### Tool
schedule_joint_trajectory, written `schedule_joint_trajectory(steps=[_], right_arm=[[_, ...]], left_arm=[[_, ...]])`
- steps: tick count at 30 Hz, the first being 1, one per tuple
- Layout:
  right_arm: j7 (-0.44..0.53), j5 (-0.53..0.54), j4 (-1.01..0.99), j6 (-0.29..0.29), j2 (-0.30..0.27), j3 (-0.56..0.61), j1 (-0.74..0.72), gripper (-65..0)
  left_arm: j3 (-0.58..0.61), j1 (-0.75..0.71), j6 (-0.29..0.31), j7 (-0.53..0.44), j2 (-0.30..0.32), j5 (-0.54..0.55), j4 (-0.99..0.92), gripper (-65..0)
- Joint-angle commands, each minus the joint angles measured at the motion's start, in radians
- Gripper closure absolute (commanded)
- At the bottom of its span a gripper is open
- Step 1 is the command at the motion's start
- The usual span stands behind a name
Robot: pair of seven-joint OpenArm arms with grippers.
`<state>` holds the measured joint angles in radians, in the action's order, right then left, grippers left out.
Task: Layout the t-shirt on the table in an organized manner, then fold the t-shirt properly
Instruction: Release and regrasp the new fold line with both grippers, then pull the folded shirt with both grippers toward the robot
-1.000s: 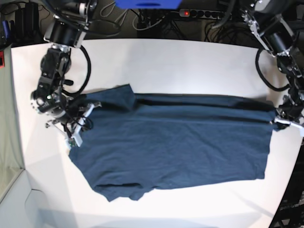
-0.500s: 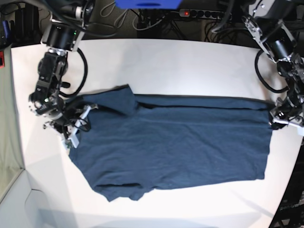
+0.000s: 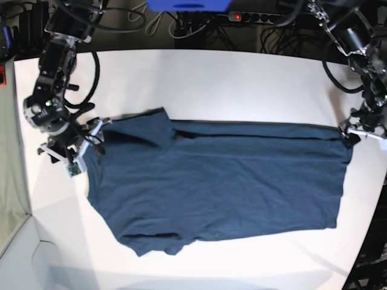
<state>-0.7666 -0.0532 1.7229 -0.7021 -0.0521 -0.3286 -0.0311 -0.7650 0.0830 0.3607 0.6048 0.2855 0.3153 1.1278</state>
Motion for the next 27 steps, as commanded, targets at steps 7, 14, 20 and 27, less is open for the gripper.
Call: schedule_joint_trajectory(steps=[7,14,20,27], right_arm=[[0.014,0.013,0.035,0.004,-0.007,0.000,0.009,-39.9],[0.016,0.011,0.035,0.004,-0.012,-0.002,0.021,-39.9],[0.014,0.009,0.035,0.004,-0.012,-0.002,0.023,-39.9],[0.014,0.011,0.035,0.004,-0.010,-0.036,0.021,-40.2]], left_arm=[[0.124,0.014,0.001,-0.118,0.021,0.005,-0.062,-50.8],[0.177,0.033,0.001,-0.184,0.030,0.005,-0.139,-47.0],[0.177,0.050,0.001,-0.211,0.031,0.005,-0.190,-19.8],[0.175,0.047,0.001,-0.204,0.030,0.006,-0.183,-24.5]])
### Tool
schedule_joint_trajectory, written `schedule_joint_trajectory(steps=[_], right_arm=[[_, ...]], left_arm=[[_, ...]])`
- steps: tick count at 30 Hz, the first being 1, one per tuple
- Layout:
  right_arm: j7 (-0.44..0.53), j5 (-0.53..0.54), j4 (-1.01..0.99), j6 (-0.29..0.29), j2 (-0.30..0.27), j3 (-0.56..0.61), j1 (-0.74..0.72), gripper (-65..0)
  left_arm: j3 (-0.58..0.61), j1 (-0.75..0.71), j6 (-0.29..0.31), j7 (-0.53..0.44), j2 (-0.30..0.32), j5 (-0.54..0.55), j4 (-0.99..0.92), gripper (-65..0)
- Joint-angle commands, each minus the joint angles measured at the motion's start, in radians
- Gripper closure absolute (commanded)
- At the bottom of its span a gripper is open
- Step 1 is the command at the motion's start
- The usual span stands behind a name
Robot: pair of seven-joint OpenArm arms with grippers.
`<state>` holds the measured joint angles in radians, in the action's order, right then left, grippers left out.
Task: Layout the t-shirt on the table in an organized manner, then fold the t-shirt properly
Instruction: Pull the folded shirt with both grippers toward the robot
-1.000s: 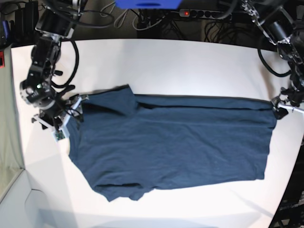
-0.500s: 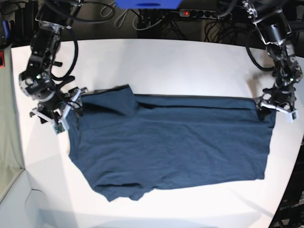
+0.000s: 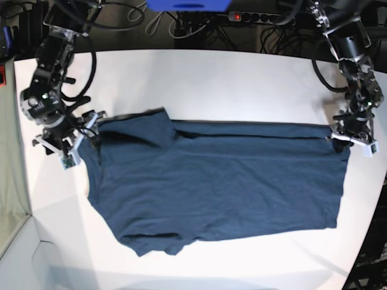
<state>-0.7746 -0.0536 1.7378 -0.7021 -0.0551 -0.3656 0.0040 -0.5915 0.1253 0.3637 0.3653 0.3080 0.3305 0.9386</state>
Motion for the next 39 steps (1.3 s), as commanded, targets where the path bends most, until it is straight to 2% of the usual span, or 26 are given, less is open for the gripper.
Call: schedule_joint_trajectory(steps=[1,3,4,8,12,19,23,27,34,36,39], right_arm=[[0.022,0.011,0.020,0.004,-0.007,0.001,-0.014,-40.2],[0.022,0.011,0.020,0.004,-0.005,0.001,-0.014,-40.2],[0.022,0.011,0.020,0.004,-0.005,0.001,-0.014,-40.2],[0.022,0.011,0.020,0.004,-0.005,0.001,-0.014,-40.4],[0.022,0.007,0.020,0.004,-0.009,-0.002,-0.012,-40.5],[0.020,0.007,0.001,0.004,-0.009,-0.115,0.001,-40.5],[0.028,0.011,-0.035,0.004,-0.013,-0.118,0.024,-40.5],[0.028,0.013,-0.083,0.004,-0.012,-0.114,0.024,-40.5],[0.050,0.013,-0.137,0.004,-0.012,-0.112,-0.011,-39.8],[0.082,0.013,-0.170,0.004,-0.015,-0.112,-0.014,-39.0],[0.129,0.013,-0.215,0.004,-0.016,-0.112,-0.016,-32.7]], left_arm=[[0.002,0.003,-0.002,0.038,0.007,-0.011,0.006,-26.9],[0.003,0.000,-0.001,0.038,0.007,-0.011,0.006,-31.3],[0.003,0.000,-0.001,0.038,0.009,-0.011,0.006,-31.4],[0.003,0.000,-0.001,0.038,0.009,-0.011,0.006,-23.9],[0.002,0.000,-0.001,0.038,0.009,-0.011,0.006,-23.8],[0.002,-0.014,0.001,0.038,0.009,-0.011,0.007,-23.5],[0.002,-0.016,0.001,0.038,0.009,-0.011,0.007,-23.2],[0.002,-0.017,0.001,0.038,0.009,-0.011,0.007,-17.8],[0.002,-0.019,0.001,0.038,0.009,-0.011,0.007,-17.1],[0.002,-0.019,0.001,0.038,0.009,-0.012,0.006,-13.9],[0.000,-0.019,0.001,0.038,0.009,-0.012,0.006,-5.2]])
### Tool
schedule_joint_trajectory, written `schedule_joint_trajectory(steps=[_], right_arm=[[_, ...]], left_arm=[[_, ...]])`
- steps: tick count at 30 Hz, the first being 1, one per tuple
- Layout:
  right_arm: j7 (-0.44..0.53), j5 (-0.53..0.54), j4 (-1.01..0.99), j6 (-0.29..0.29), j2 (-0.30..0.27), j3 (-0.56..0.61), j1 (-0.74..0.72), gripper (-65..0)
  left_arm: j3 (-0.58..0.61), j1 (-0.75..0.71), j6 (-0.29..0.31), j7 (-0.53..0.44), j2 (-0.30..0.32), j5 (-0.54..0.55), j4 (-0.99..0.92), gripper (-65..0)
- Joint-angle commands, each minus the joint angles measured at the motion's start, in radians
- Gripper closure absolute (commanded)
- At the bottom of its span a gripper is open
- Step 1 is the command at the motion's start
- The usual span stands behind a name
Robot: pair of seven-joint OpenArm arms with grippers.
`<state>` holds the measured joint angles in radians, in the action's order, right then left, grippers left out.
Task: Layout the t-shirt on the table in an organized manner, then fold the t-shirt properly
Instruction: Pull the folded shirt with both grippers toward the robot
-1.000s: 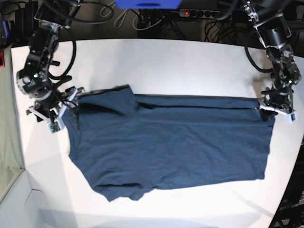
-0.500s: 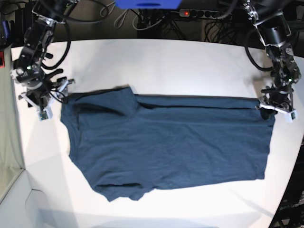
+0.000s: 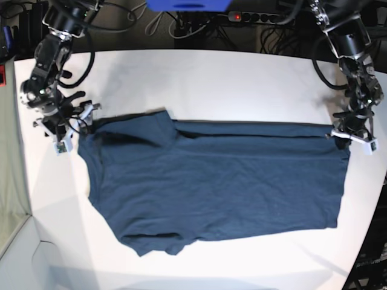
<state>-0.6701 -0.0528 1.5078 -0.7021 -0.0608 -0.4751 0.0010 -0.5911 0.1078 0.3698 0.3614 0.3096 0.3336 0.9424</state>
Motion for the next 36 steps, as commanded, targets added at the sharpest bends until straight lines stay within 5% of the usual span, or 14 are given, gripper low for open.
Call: schedule_joint_trajectory(steps=[1,5,10,19,27,36], right_arm=[[0.034,0.012,0.004,0.004,-0.011,-0.003,-0.012,-29.6],[0.045,0.012,-0.006,0.004,-0.011,-0.003,-0.011,-12.7],[0.039,0.008,0.003,0.004,-0.009,-0.006,-0.005,-0.2],[0.008,0.012,0.176,0.004,-0.003,-0.026,0.139,0.0],[0.008,0.012,0.383,0.004,0.068,-0.024,0.328,0.0],[0.010,0.011,0.419,0.004,0.068,-0.032,0.454,0.0]], left_arm=[[0.000,-0.001,-0.005,0.041,0.007,-0.015,0.002,-3.0],[0.000,-0.001,-0.005,0.041,0.009,-0.015,0.002,-0.2],[-0.002,-0.029,-0.005,0.043,0.009,-0.008,0.016,-0.1],[-0.005,-0.161,-0.005,0.195,-0.003,-0.006,0.289,-0.1],[-0.020,-0.262,-0.005,0.279,-0.020,-0.006,0.432,-0.1],[-0.097,-0.354,-0.005,0.371,-0.037,-0.006,0.548,-0.1]])
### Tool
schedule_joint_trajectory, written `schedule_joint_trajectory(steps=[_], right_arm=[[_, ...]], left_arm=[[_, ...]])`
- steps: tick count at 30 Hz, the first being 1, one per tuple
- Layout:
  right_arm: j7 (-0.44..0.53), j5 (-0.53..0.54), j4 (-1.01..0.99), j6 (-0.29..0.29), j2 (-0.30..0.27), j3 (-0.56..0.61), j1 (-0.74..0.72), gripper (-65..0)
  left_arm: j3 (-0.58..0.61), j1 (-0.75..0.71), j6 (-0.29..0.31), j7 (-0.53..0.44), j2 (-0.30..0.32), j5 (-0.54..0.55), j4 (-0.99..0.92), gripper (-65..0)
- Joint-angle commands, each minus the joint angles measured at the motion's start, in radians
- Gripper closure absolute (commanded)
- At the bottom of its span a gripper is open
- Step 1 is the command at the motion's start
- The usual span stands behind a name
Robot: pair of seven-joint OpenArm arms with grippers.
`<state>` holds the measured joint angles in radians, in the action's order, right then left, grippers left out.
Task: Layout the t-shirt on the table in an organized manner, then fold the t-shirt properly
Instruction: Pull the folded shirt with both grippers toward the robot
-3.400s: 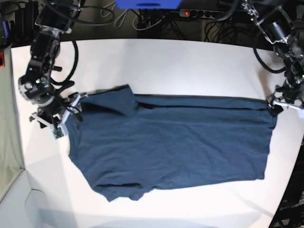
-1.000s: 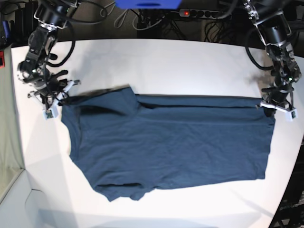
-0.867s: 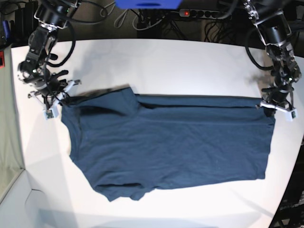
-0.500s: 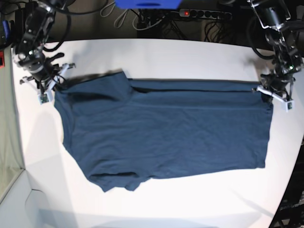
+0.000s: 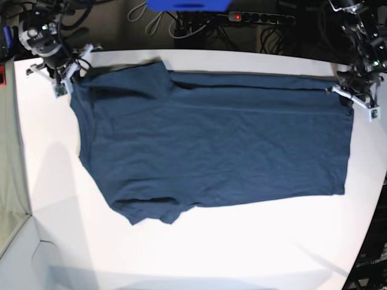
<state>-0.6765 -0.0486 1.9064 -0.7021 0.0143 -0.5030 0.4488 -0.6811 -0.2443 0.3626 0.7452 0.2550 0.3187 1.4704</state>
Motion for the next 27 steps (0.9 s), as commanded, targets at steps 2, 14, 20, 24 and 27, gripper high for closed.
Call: schedule_joint_trajectory(steps=[2,14,20,24,27], right_arm=[[0.016,0.006,0.020,0.004,-0.007,-0.004,0.025,0.0],[0.018,0.008,0.014,0.004,-0.006,-0.004,0.057,0.0],[0.018,0.008,0.014,0.004,-0.006,-0.004,0.054,0.0],[0.018,0.008,0.014,0.004,-0.006,-0.001,0.052,0.0],[0.018,0.008,0.014,0.004,-0.006,0.000,0.051,0.0]], left_arm=[[-0.007,-0.026,0.002,-0.003,0.017,0.009,0.039,-0.1],[-0.001,-0.069,0.002,0.010,0.014,0.001,0.042,-4.7],[-0.007,-0.069,0.002,0.073,0.014,0.007,0.049,-30.2],[-0.009,-0.092,0.002,0.076,0.014,0.007,0.052,-40.6],[-0.009,-0.111,0.002,0.076,0.014,0.007,0.052,-42.6]])
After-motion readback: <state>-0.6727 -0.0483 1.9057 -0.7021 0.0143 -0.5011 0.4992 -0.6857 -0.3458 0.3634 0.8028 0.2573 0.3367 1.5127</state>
